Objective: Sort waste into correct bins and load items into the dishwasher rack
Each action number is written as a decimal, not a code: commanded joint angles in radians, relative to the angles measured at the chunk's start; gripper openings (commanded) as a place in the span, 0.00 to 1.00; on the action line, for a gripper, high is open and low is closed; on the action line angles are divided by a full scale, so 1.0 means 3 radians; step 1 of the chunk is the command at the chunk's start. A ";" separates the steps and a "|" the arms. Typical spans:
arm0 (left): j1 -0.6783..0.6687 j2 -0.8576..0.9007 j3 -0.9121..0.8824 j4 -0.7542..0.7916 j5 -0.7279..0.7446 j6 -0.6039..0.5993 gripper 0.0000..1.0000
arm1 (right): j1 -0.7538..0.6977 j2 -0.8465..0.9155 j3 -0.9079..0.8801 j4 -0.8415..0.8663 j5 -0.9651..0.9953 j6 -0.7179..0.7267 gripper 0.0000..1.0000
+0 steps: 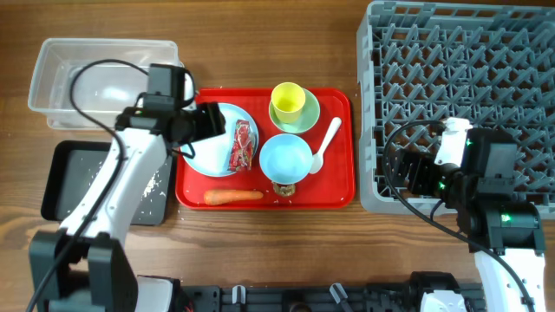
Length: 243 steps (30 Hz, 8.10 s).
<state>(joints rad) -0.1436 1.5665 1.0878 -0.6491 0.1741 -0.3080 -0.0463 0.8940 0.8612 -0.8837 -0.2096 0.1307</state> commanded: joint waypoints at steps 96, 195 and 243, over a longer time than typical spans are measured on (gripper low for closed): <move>-0.0868 0.1392 0.1188 0.0559 -0.0173 0.0126 0.04 | 0.0013 0.0468 0.0078 0.0114 -0.0352 0.0024 1.00; -0.0305 0.0070 0.1188 -0.1520 -0.0910 -0.0469 0.57 | -0.1821 0.1811 0.1774 -0.1012 0.0506 0.0038 0.50; 0.0579 -0.0516 0.1188 -0.1904 -0.0898 -0.0833 1.00 | 0.1205 0.2303 0.1773 0.0212 0.0383 0.0407 0.96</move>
<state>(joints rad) -0.0143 1.4258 1.4395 -1.2057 -0.0853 -0.5438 0.2462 1.5070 1.3773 -0.8440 -0.2832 0.1158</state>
